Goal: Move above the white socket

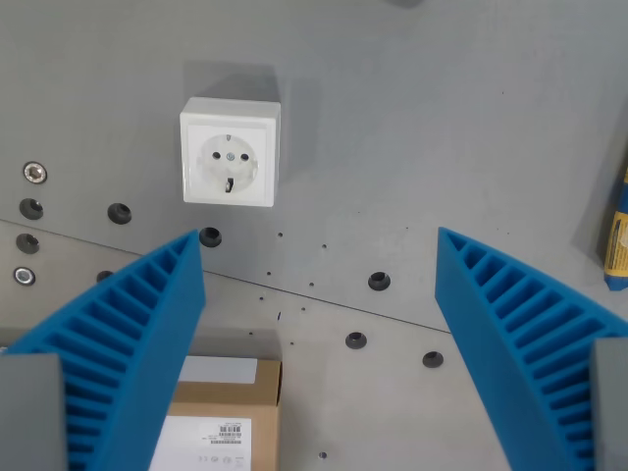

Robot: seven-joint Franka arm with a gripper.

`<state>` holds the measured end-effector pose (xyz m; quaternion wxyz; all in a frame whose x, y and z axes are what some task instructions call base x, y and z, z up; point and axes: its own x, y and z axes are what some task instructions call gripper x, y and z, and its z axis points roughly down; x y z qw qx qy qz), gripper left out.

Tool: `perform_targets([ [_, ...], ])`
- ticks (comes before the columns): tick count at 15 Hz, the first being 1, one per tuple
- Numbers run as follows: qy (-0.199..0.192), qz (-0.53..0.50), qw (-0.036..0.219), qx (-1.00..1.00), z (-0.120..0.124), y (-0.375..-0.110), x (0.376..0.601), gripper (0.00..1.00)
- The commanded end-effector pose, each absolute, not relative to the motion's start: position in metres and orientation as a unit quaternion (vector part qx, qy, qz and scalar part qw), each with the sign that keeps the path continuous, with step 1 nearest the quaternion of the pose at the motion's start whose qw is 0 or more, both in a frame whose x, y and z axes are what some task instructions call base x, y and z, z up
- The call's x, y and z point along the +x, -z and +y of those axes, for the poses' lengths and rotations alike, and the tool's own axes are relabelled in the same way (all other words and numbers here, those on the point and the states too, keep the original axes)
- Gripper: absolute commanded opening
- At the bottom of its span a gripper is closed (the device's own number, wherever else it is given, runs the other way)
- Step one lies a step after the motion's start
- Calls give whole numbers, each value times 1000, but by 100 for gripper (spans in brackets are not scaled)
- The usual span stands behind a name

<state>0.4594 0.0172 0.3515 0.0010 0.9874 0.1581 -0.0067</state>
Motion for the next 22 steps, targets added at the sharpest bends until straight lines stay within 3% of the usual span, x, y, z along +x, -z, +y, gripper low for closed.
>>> perform_targets([
  [1, 4, 158, 1, 987, 17, -354, 459, 100],
  [12, 0, 155, 3, 988, 19, -348, 458, 100],
  [22, -28, 138, 9, 990, 28, -318, 451, 100],
])
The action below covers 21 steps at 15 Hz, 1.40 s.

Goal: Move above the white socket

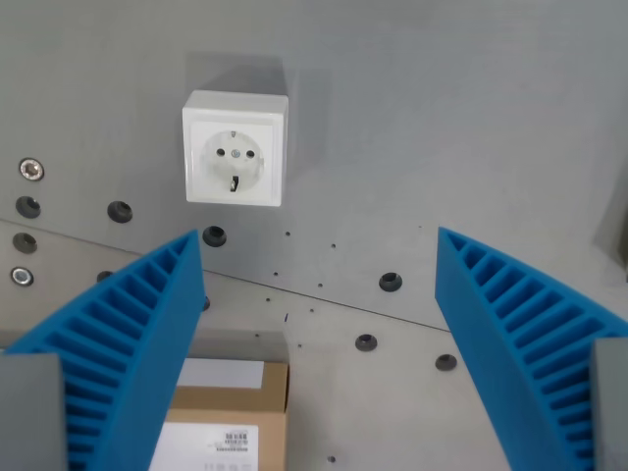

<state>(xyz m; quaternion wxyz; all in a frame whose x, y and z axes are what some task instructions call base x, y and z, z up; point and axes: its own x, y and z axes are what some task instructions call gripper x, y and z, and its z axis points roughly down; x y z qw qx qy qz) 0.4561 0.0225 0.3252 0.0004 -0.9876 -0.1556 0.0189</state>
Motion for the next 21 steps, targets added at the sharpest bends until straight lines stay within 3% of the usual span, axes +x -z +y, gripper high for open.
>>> perform_targets([
  [1, 29, -138, -9, -990, 29, -315, 450, 100],
  [21, 32, -115, -11, -993, 55, -219, 430, 100],
])
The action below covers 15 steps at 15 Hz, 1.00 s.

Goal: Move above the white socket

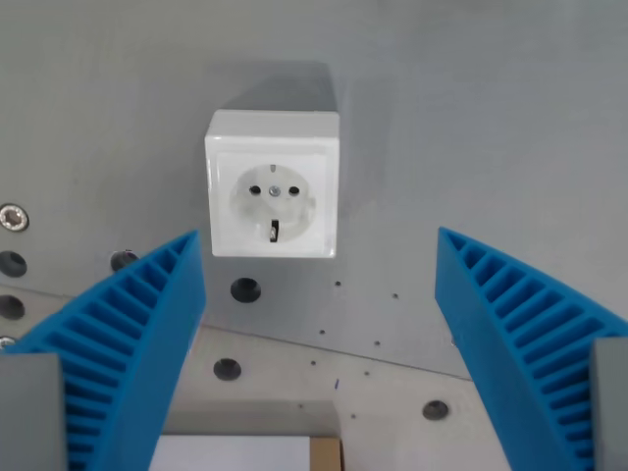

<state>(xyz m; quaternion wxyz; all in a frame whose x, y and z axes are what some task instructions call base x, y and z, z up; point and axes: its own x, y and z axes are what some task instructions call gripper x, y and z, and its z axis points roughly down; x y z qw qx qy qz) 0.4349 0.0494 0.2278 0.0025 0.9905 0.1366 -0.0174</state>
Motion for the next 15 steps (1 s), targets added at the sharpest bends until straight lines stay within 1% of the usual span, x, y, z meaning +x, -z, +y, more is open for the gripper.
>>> perform_targets([
  [1, -32, 116, 12, 993, 56, -214, 429, 100],
  [9, -35, 111, 13, 993, 64, -183, 421, 100],
  [15, -36, 111, 15, 993, 67, -168, 416, 100],
])
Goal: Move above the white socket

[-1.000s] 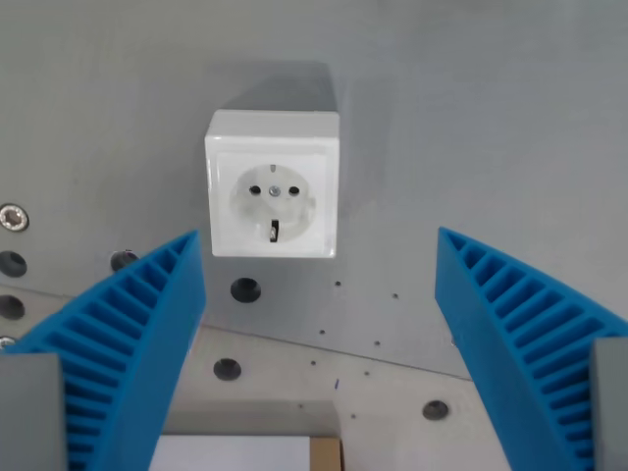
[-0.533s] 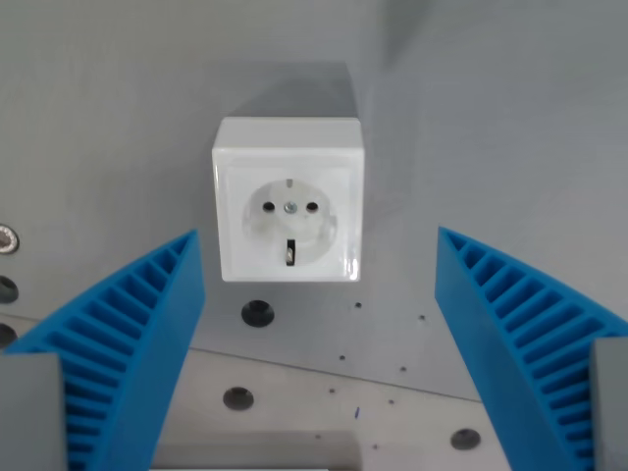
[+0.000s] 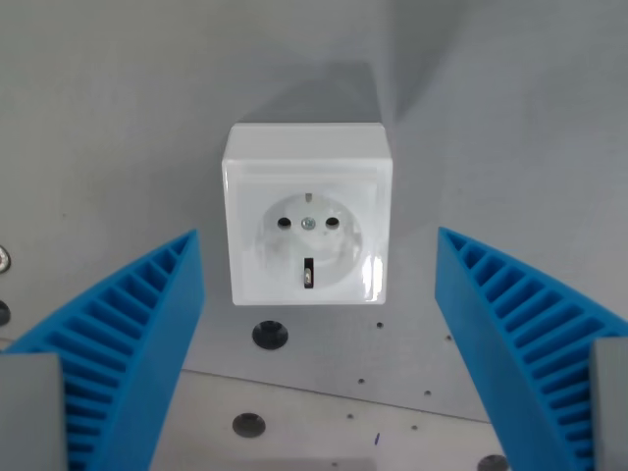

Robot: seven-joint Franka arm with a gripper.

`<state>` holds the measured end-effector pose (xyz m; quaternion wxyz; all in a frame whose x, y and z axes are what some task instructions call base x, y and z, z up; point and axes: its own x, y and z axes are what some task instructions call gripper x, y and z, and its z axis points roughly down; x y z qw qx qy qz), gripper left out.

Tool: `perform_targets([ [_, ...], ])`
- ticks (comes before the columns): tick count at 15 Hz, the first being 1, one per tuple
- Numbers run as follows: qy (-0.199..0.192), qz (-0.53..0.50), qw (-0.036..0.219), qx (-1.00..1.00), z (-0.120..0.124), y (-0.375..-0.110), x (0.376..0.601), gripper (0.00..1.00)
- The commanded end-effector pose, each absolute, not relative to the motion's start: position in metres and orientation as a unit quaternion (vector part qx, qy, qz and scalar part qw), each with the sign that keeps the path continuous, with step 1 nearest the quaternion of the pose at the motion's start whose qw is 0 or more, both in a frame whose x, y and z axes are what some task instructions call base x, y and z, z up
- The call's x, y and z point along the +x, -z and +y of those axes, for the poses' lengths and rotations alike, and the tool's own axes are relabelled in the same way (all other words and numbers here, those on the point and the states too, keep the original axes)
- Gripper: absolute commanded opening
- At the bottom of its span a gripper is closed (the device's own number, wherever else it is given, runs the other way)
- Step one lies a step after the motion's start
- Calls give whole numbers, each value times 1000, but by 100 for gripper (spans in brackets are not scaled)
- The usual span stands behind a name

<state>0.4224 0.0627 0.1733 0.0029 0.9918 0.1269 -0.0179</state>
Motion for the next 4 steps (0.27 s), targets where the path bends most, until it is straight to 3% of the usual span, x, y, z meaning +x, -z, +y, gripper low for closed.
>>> perform_targets([
  [1, -36, 112, 16, 993, 68, -166, 416, 100],
  [4, -36, 114, 16, 993, 68, -163, 414, 100],
])
